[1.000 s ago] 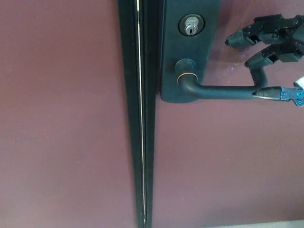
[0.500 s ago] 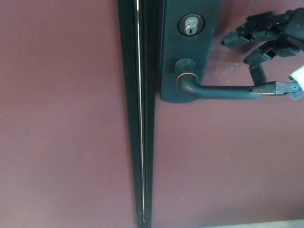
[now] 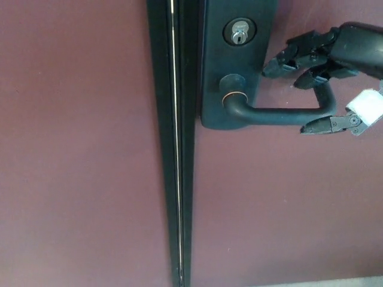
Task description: The robot walks towards the door handle and put its right hand on it and twist the handle
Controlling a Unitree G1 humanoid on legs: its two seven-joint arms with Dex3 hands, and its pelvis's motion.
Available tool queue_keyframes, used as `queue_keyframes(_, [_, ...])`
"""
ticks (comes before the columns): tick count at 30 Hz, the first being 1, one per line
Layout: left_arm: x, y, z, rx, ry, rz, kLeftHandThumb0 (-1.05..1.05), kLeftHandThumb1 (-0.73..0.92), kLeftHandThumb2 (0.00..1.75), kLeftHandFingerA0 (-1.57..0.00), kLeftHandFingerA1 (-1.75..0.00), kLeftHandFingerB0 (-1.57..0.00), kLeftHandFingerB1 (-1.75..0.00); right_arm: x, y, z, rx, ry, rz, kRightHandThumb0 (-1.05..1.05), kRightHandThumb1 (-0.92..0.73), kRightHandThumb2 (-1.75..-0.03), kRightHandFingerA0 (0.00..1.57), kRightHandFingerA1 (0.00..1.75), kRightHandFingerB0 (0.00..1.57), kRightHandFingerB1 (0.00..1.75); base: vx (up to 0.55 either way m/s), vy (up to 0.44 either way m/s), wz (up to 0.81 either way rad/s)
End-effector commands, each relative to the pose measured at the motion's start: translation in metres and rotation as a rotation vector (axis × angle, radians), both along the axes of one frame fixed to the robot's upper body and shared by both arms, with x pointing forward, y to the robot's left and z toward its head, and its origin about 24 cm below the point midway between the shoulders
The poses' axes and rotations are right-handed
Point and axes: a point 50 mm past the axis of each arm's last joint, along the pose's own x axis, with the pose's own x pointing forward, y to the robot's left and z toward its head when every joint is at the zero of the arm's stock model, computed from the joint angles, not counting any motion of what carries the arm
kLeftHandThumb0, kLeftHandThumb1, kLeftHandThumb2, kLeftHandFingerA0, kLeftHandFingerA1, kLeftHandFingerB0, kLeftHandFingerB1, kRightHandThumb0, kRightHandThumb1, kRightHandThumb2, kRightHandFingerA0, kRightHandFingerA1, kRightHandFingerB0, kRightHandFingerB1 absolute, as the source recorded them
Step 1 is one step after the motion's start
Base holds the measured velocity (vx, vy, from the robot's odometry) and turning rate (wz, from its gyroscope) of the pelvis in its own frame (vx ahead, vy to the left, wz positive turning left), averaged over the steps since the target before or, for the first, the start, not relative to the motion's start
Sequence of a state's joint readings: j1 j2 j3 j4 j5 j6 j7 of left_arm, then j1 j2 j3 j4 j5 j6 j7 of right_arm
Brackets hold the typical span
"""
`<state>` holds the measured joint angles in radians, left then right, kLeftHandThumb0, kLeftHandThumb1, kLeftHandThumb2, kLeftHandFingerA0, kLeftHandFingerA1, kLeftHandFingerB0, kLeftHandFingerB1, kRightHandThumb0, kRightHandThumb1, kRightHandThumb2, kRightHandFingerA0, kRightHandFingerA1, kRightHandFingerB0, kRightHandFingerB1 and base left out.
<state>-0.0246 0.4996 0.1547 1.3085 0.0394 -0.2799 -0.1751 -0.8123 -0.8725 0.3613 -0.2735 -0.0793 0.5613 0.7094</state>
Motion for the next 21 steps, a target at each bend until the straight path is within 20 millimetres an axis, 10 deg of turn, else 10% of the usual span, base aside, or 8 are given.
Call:
queue_keyframes(1, [-0.005,0.002,0.000,-0.005,0.014,-0.001,-0.29,0.29,0.61,-0.56,-0.86,-0.51,-0.70,0.001,0.003,-0.002,-0.061,0.045,0.004,-0.47,-0.52,-0.56,0.42,0.38,0.41,0.35,0.00,0.000,0.00])
queue_keyframes(21, [-0.007,0.003,0.000,-0.006,0.015,0.001,-0.30,0.29,0.61,-0.55,-0.86,-0.52,-0.71,-0.003,0.017,-0.013,-0.150,0.097,0.031,-0.57,-0.44,-0.76,0.37,0.47,0.46,0.49,0.00,0.000,0.00])
